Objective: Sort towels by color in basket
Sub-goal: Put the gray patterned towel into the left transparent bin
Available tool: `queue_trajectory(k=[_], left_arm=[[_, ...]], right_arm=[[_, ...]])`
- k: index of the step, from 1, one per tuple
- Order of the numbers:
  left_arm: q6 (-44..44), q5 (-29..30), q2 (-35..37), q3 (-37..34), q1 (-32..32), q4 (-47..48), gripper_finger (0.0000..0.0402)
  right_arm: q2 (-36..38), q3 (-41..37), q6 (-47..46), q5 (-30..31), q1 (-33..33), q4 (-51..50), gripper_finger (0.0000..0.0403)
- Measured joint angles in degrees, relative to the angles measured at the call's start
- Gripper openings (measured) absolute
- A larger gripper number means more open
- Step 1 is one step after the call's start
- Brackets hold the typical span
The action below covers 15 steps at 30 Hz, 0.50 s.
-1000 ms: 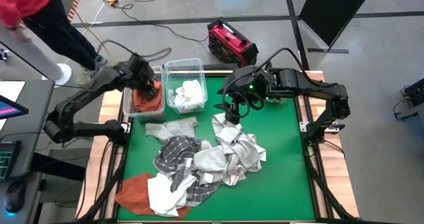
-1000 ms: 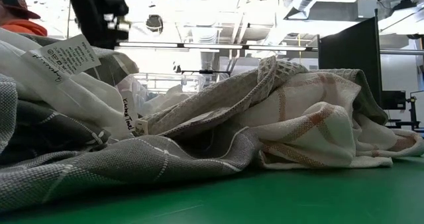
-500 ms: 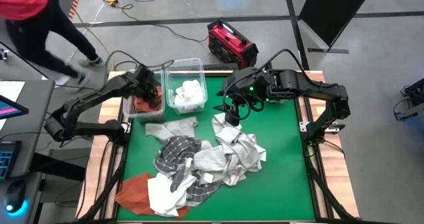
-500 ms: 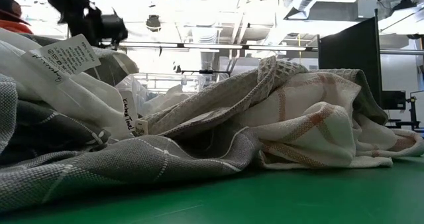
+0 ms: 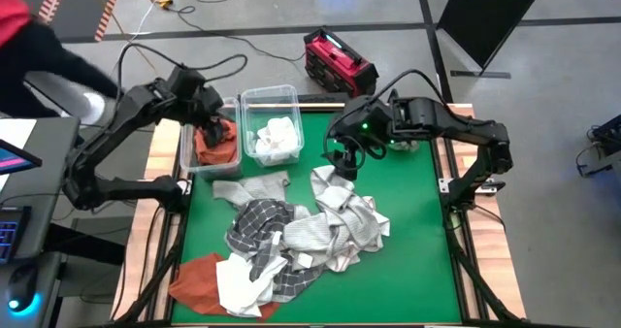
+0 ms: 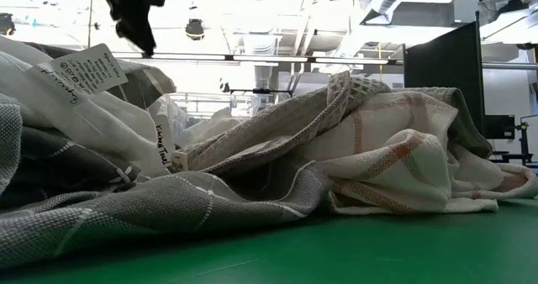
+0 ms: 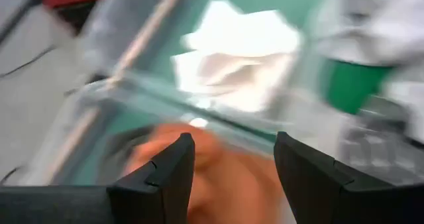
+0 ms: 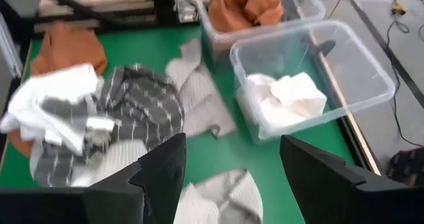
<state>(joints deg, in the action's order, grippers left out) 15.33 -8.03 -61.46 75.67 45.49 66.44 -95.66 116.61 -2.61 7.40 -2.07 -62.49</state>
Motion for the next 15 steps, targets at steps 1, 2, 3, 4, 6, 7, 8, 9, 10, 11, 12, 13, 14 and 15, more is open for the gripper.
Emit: queue_trajectory(k=[1,2,3,4,6,7,8,9,10,11,12,13,14,15], left_arm=[[-0.23,-1.02,0.31,0.54,-1.93,1.10,0.0196],[-0.73,-1.32,0.79,0.77,-4.59,1.74,0.0196],[-1.73,-1.60,1.22,0.77,-7.36,2.19,0.0196],[-2.84,-1.60,1.61,0.77,-10.43,2.45,0.0196],[-5.11,-0.53,2.04,0.77,-16.14,2.17,0.0196],[-6.55,1.13,2.24,0.77,-18.75,1.97,0.0196],[-8.24,3.05,2.43,0.77,-21.03,1.85,0.0196],[-10.21,5.08,2.71,0.77,-23.09,1.75,0.0196],[-12.39,6.78,3.09,0.77,-24.89,1.63,0.0196],[-14.56,7.85,3.50,0.77,-26.56,1.55,0.0196],[-16.47,8.50,3.88,0.77,-28.18,1.50,0.0196],[-18.39,8.85,4.21,0.77,-29.71,1.41,0.0196],[-20.02,9.20,4.55,0.77,-31.12,1.20,0.0196],[-21.38,9.22,4.90,0.77,-32.33,0.89,0.0196]], right_arm=[[0.01,-0.49,0.42,-0.34,0.08,-0.32,0.0273],[0.02,-1.22,0.52,-1.22,0.09,-0.46,0.0273],[0.04,-2.21,0.27,-2.60,0.09,-0.46,0.0273],[0.04,-3.45,-0.60,-4.28,0.12,-0.50,0.0273],[0.04,-6.85,-1.80,-7.24,1.13,-0.91,0.0273],[0.04,-9.04,-2.04,-7.70,2.09,-0.90,0.0273],[0.04,-11.56,-2.10,-7.87,3.21,-0.46,0.0273],[0.04,-14.51,-2.29,-8.11,4.31,0.76,0.0273],[0.03,-17.60,-3.05,-8.36,5.34,3.15,0.0273],[-0.08,-20.55,-4.45,-8.53,6.30,6.19,0.0273],[-0.26,-23.36,-6.50,-8.70,7.09,9.69,0.0273],[-0.63,-25.49,-9.15,-8.70,7.50,13.45,0.0273],[-1.23,-26.88,-12.01,-8.68,7.78,16.94,0.0273],[-2.00,-27.60,-14.90,-8.58,7.90,19.93,0.0273]])
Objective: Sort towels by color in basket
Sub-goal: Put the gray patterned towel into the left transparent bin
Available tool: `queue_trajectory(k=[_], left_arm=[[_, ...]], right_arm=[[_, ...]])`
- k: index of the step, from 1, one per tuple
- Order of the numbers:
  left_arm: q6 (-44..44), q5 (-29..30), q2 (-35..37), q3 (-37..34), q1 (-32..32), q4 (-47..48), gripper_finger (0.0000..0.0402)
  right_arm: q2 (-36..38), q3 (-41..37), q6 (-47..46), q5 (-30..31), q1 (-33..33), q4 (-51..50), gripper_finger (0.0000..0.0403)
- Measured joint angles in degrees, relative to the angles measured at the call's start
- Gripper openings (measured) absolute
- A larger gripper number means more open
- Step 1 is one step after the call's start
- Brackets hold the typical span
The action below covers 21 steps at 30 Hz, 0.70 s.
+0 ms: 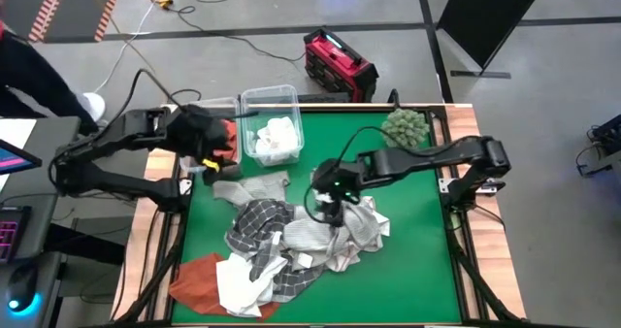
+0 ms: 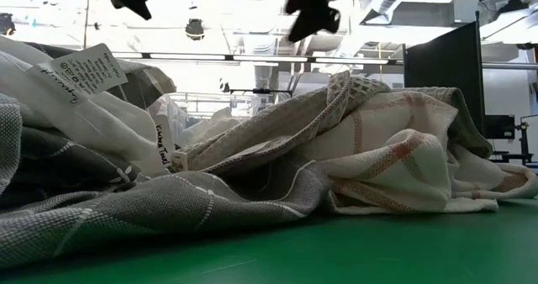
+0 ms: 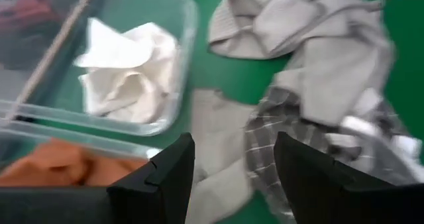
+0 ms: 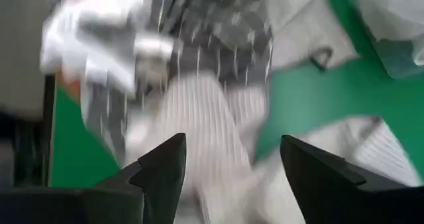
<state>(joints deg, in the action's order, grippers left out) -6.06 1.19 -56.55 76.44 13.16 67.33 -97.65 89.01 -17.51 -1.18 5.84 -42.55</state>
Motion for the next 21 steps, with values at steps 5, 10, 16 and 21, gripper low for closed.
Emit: queue_trajectory(k=[5,10,16,21], left_arm=[[-1.96,0.15,2.39,0.00,-3.73,-3.49,0.0196],[-3.14,0.15,5.54,0.00,-5.27,-8.22,0.0196],[-5.07,0.85,7.19,0.00,-5.28,-9.03,0.0196],[-5.63,0.83,7.03,0.00,-5.28,-7.11,0.0196]], right_arm=[[-7.09,-0.18,-9.76,1.06,0.20,11.28,0.0273],[-15.66,2.72,-12.70,1.28,0.23,16.42,0.0273],[-24.25,8.64,-7.07,3.24,0.03,16.39,0.0273],[-30.51,12.17,0.04,7.24,-0.56,16.42,0.0264]])
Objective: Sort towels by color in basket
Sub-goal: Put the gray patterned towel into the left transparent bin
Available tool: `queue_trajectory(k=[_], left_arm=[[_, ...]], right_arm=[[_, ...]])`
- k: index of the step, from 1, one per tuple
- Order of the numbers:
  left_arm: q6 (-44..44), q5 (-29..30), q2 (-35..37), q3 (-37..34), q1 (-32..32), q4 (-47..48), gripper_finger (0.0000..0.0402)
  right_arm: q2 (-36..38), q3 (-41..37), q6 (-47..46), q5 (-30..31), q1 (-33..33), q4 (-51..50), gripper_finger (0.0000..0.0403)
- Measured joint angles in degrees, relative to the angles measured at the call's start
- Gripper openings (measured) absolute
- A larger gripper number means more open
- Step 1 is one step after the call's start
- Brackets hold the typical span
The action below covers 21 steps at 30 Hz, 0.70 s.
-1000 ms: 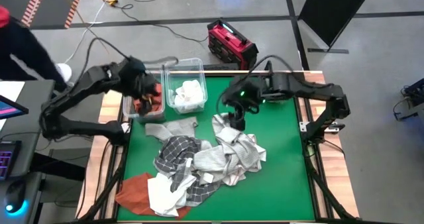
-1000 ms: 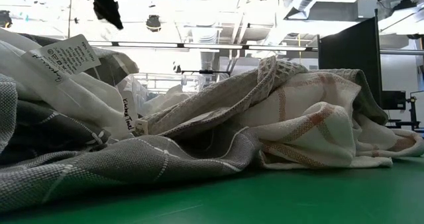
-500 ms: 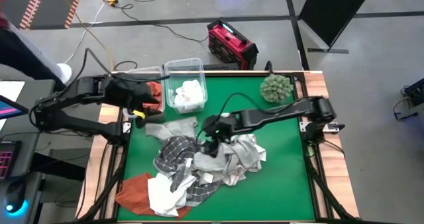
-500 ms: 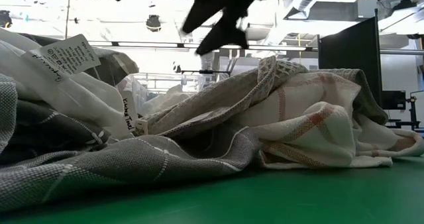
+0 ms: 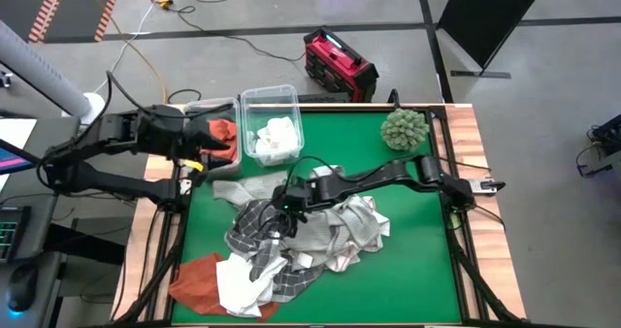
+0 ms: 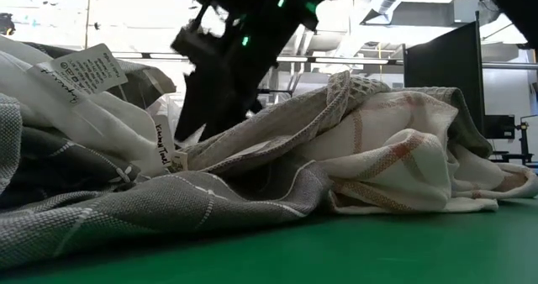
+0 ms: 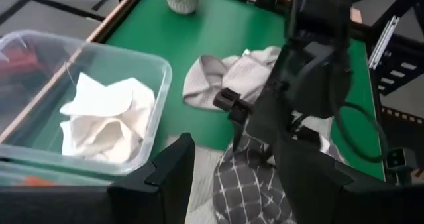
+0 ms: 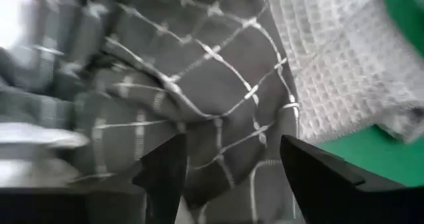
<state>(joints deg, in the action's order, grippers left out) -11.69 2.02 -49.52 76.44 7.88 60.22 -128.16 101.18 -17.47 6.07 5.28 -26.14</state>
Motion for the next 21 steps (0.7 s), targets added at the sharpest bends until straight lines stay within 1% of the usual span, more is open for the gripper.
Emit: queue_trajectory(k=[2,4,6,9,10,12,16,19,21], left_arm=[[-0.35,0.00,0.10,0.00,0.00,1.24,0.0196],[-0.88,0.04,0.44,0.00,0.00,2.34,0.0196],[-1.02,0.03,0.55,0.00,0.00,3.12,0.0196],[-1.02,0.04,1.26,-0.01,0.00,3.32,0.0196],[-1.02,0.04,1.63,-0.02,0.00,3.10,0.0196],[-0.72,0.00,2.21,0.00,0.00,2.59,0.0196],[1.82,-0.90,4.03,0.00,0.00,1.78,0.0196],[3.47,-1.38,5.26,0.00,0.00,-1.38,0.0196],[4.40,-1.42,5.69,0.00,0.00,-4.65,0.0196]], right_arm=[[-1.89,0.75,0.45,0.05,-0.27,-0.83,0.0246],[-3.34,1.19,0.44,-0.15,-0.77,-1.81,0.0212],[-3.60,1.30,-0.01,-1.59,-1.10,-3.03,0.0158],[-3.24,1.37,-0.91,-4.35,-1.66,-3.97,0.0053],[-2.68,1.31,-0.89,-4.95,-1.72,-4.63,0.0029],[-0.74,1.28,-0.92,-5.50,-2.00,-4.40,0.0021],[7.44,1.32,-0.24,-5.71,-2.89,-2.04,0.0019],[14.00,1.32,1.87,-5.84,-3.69,1.31,0.0018],[18.36,1.32,2.86,-7.21,-4.46,3.94,0.0018]])
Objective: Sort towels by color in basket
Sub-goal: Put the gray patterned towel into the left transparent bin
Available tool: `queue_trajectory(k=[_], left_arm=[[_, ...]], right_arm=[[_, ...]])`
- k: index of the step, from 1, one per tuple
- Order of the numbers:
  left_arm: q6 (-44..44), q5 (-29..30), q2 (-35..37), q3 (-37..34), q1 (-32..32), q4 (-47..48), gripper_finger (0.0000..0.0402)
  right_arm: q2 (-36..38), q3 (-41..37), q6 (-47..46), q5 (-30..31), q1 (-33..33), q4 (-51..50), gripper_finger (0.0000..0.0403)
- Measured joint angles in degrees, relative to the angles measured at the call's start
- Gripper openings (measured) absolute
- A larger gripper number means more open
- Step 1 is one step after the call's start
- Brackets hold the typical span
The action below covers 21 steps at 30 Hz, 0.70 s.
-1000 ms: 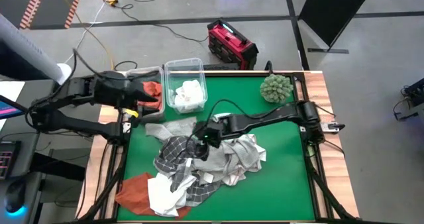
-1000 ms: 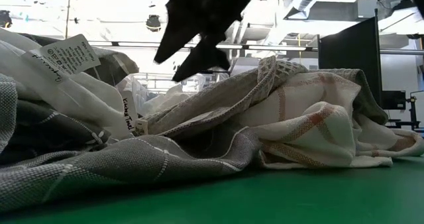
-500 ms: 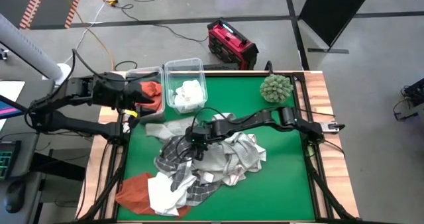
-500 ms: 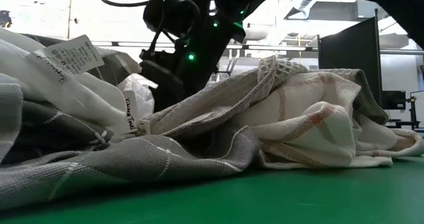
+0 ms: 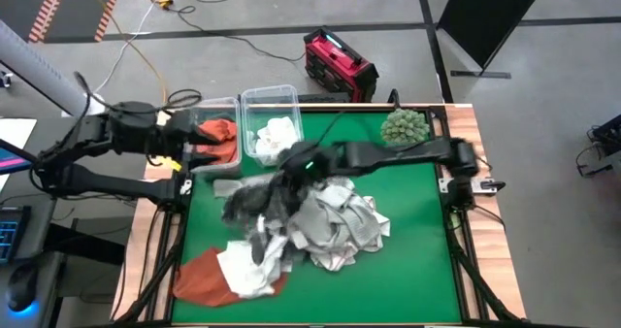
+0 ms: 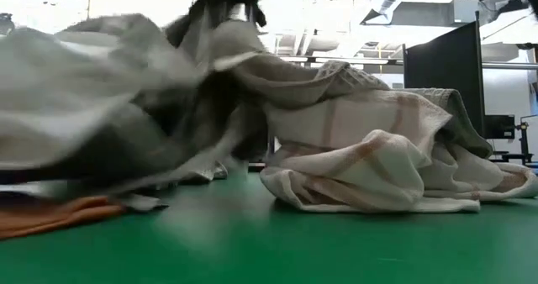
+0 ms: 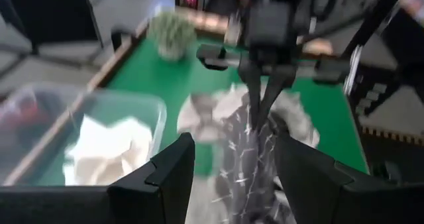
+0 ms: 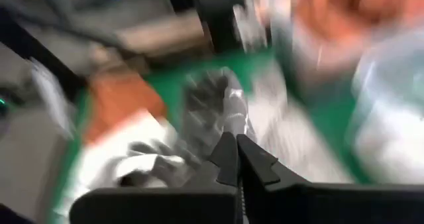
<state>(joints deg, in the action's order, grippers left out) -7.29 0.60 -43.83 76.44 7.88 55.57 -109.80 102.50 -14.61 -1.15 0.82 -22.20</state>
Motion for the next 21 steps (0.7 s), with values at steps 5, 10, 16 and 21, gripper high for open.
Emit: queue_trajectory(k=[5,10,16,21], left_arm=[[1.63,-0.45,-0.11,0.00,0.00,-8.24,0.0197],[4.25,-2.13,-1.36,0.00,0.00,-14.37,0.0197],[4.45,-3.10,-3.10,0.00,0.00,-25.21,0.0197],[0.13,-3.14,-7.74,0.02,-0.53,-32.59,0.0205]], right_arm=[[9.22,0.04,0.57,-1.29,-1.51,3.38,0.0019],[15.84,-0.02,5.05,-2.01,-0.72,10.69,0.0019],[20.81,0.04,8.64,-0.07,-0.14,17.71,0.0019],[19.66,0.02,10.04,6.57,0.46,18.04,0.0019]])
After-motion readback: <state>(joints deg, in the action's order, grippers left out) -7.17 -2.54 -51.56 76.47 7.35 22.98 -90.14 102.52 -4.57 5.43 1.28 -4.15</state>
